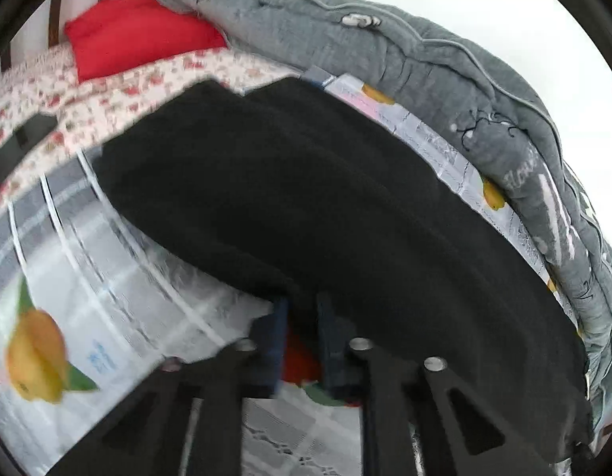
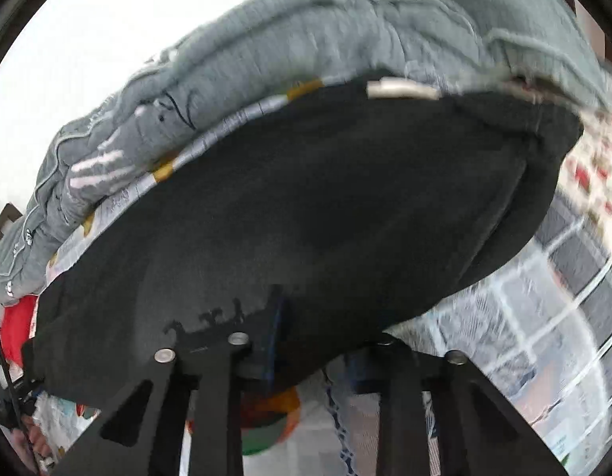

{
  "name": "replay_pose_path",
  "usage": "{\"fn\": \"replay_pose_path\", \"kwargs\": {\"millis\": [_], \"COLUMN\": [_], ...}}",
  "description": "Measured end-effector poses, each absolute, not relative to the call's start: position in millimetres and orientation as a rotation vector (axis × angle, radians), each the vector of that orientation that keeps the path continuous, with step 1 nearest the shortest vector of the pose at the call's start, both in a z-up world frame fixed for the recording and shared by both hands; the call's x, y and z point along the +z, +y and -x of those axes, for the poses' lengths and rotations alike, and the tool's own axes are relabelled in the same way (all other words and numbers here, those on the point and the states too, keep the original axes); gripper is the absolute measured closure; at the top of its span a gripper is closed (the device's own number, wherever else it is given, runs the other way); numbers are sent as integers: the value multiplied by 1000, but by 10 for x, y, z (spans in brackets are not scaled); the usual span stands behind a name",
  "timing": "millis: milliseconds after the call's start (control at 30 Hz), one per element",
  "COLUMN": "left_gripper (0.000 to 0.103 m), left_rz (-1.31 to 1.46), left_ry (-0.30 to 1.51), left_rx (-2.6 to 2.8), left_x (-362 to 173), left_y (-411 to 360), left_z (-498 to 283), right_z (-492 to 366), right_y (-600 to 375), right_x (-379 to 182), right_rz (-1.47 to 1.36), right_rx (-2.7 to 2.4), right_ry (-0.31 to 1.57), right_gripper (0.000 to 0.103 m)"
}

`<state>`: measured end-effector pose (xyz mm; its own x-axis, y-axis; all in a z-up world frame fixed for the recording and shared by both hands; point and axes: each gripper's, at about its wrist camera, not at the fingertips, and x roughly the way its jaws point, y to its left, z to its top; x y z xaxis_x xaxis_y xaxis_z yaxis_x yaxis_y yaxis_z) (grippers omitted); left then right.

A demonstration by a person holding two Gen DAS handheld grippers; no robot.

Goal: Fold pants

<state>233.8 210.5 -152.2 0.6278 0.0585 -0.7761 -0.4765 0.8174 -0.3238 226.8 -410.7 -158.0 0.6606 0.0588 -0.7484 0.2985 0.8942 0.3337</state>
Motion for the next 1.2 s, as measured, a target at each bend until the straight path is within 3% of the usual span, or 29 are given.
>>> {"fn": "replay_pose_path", "kwargs": {"millis": [300, 567, 633, 733, 767, 800, 933, 1200], "left_gripper": [91, 92, 91, 65, 47, 38, 38, 38], "left_rz": [430, 311, 291, 232, 216, 210, 210, 357], "left_ry": [697, 624, 619, 620, 616, 614, 673, 830], "left_rx": [271, 271, 246, 219, 208, 202, 169, 105], "left_x": [-815, -565, -530, -558, -588, -616, -785, -1215], "left_y": [2037, 1817, 1714, 1532, 1475, 1429, 1334, 1420], "left_z": [-2728, -3481, -3597, -3610, -3567, -3516, -3334, -2704], "right_z": [-2692, -3525, -3637, -3667, -3643, -3618, -3505, -2785], "right_y": [-4016, -4007, -4021, -4002, -3993, -3978, -3902, -3858], "right_x": [-938, -794, -842, -947, -974, -995, -1064, -1243], "right_rz": [-345, -368, -401, -435, -437, -440, -393, -226], "right_rx": [-67, -92, -95, -83, -77, -62, -24, -11], "right_ry": [717, 743, 741, 730, 724, 720, 745, 812], "right_gripper": [84, 83, 79, 74, 72, 68, 68, 58]}}
